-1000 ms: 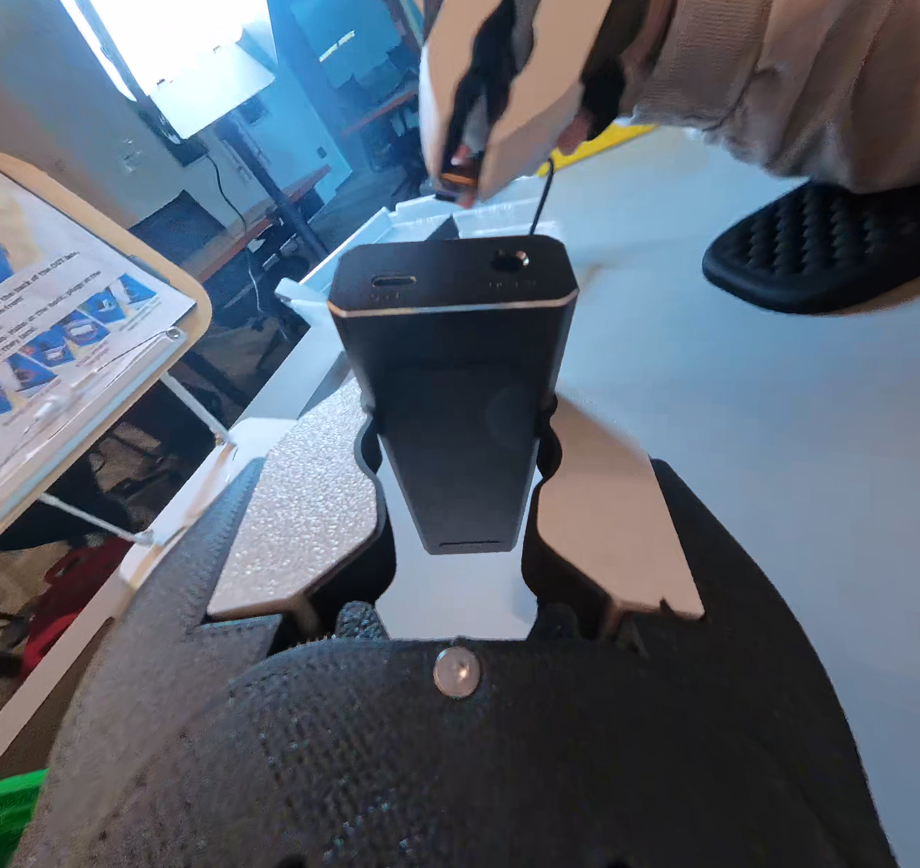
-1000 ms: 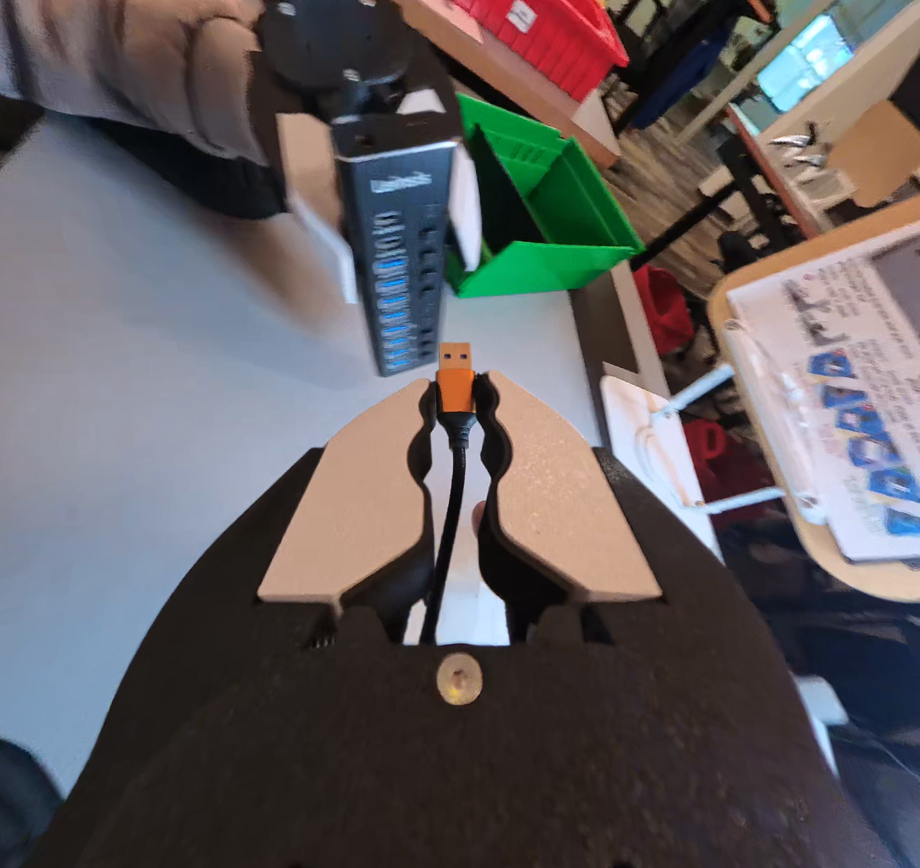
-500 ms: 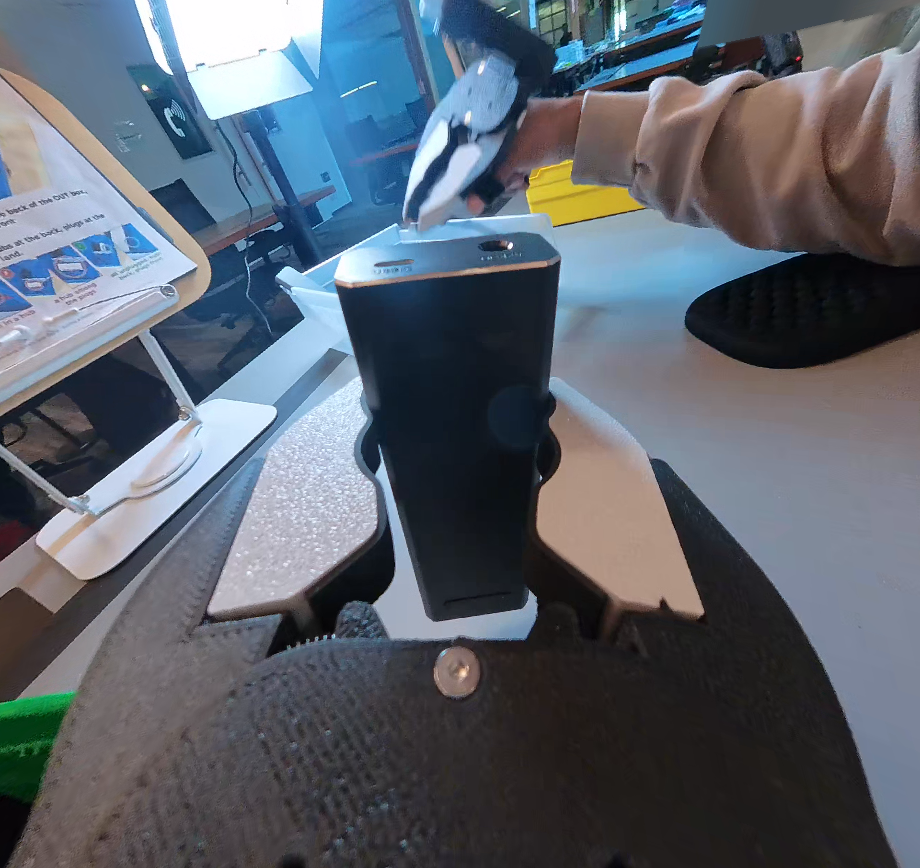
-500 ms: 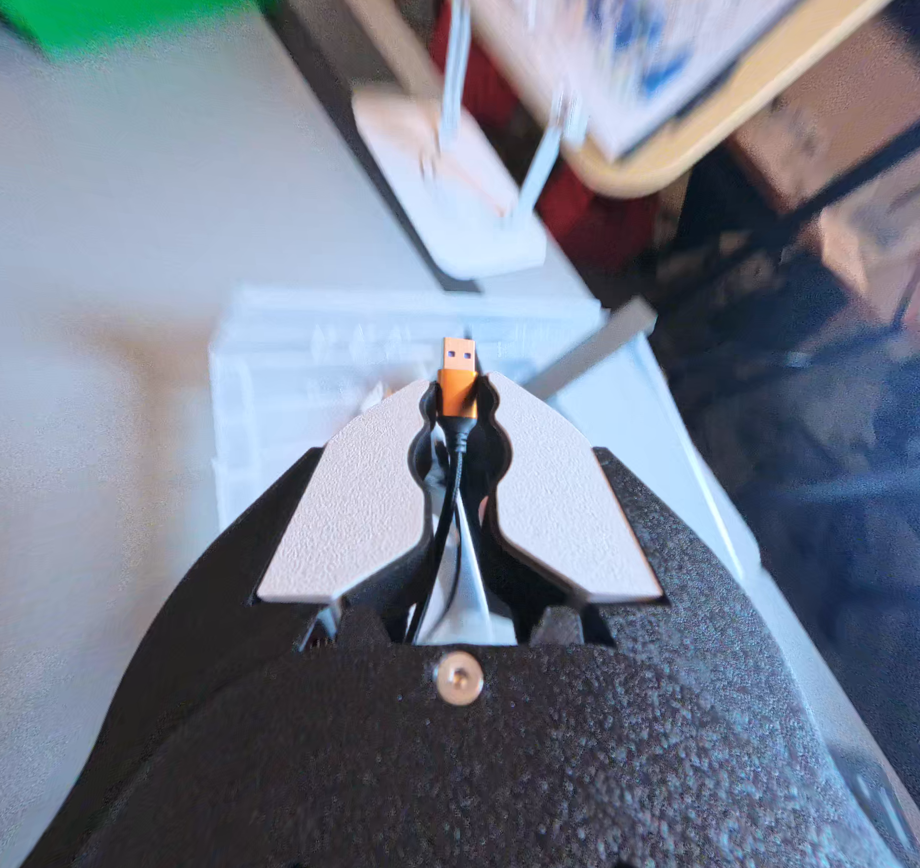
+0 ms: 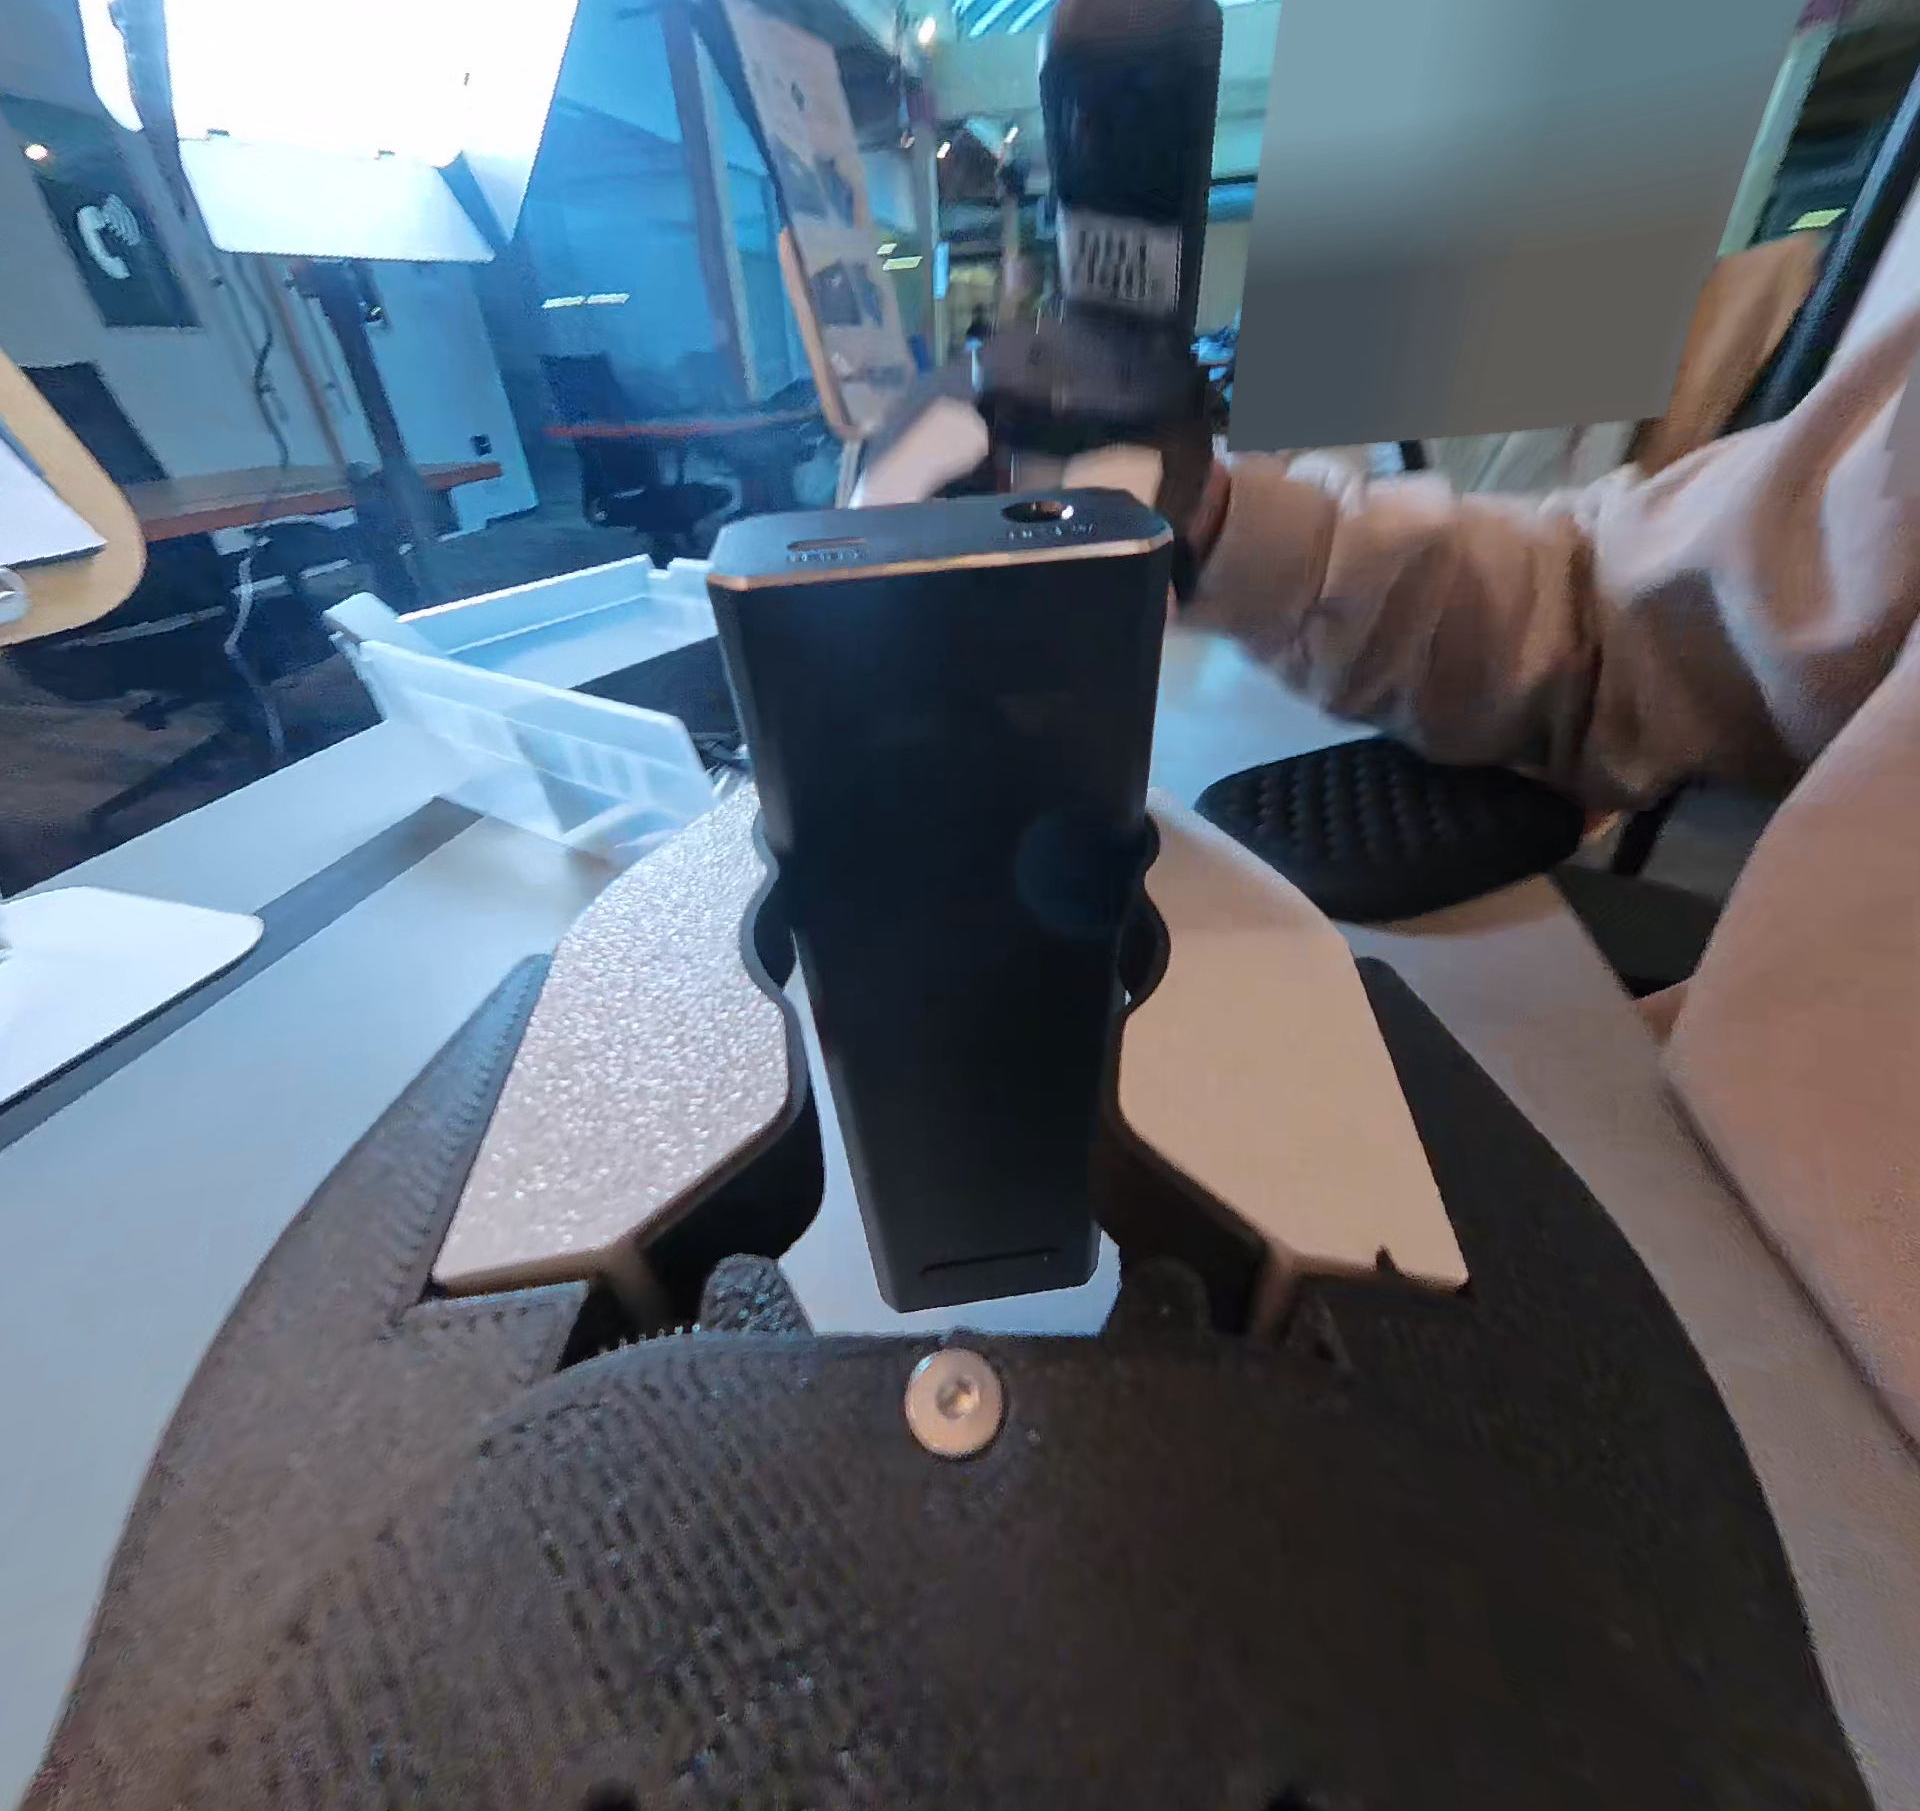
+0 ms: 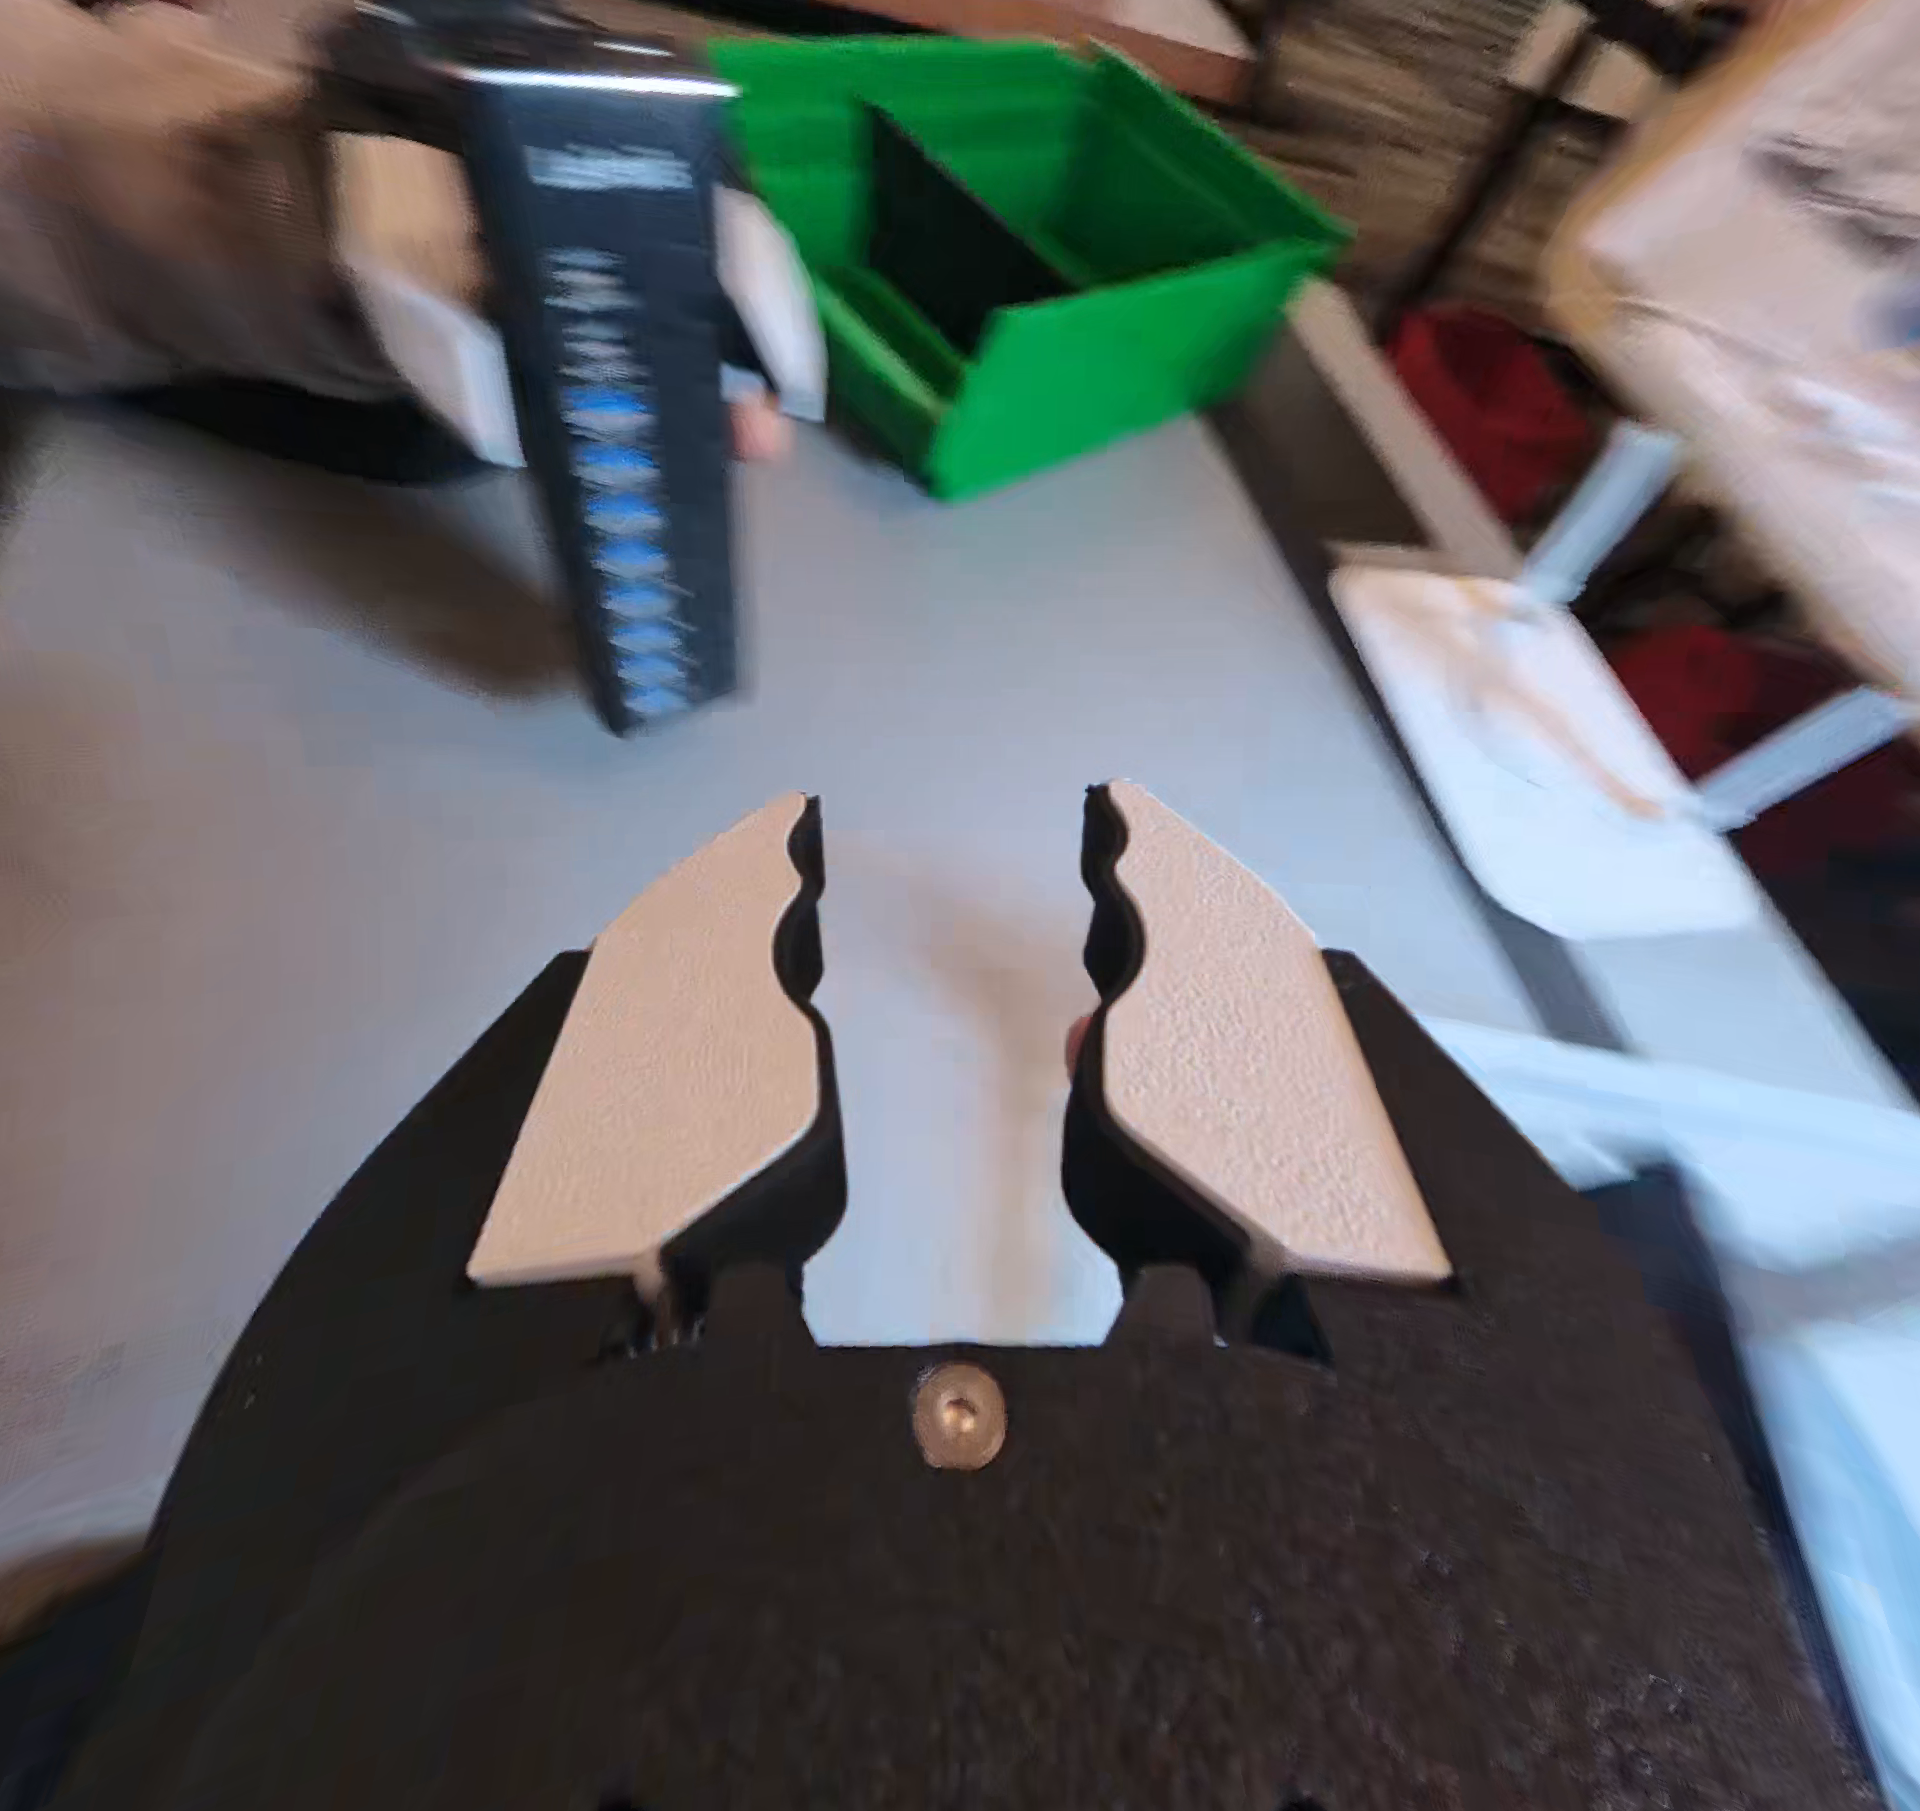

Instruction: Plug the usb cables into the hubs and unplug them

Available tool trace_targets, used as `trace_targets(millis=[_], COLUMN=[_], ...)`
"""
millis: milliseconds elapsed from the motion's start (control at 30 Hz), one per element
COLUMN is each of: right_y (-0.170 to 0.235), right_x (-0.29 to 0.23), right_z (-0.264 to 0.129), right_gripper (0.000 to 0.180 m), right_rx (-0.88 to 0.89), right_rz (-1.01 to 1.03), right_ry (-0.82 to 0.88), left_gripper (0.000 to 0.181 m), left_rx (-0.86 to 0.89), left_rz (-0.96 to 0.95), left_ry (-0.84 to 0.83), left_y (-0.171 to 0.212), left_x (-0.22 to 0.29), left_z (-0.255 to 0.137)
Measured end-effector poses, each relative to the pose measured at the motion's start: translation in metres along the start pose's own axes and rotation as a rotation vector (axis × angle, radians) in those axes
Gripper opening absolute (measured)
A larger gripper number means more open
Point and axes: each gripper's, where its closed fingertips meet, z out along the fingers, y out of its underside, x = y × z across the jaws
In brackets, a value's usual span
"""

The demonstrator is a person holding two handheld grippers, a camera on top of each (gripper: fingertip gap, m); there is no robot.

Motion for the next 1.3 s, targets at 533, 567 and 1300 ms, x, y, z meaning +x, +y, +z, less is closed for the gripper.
trace_targets(millis=[533, 567, 1300], right_y=[-0.029, -0.022, 0.235], right_x=[-0.079, -0.067, 0.269], right_z=[0.054, 0.043, -0.054], right_gripper=[0.06, 0.06, 0.059], right_rx=[0.048, 0.001, -0.957], right_rz=[0.161, 0.174, 0.204], right_ry=[-0.339, -0.315, 0.269], left_gripper=[0.077, 0.073, 0.069], left_rx=[0.136, 0.121, -0.038], left_rz=[-0.108, -0.125, -0.094], left_ry=[0.012, -0.003, -0.15], left_y=[-0.036, -0.031, 0.01], left_x=[0.01, 0.004, -0.029], left_z=[-0.012, -0.013, -0.021])
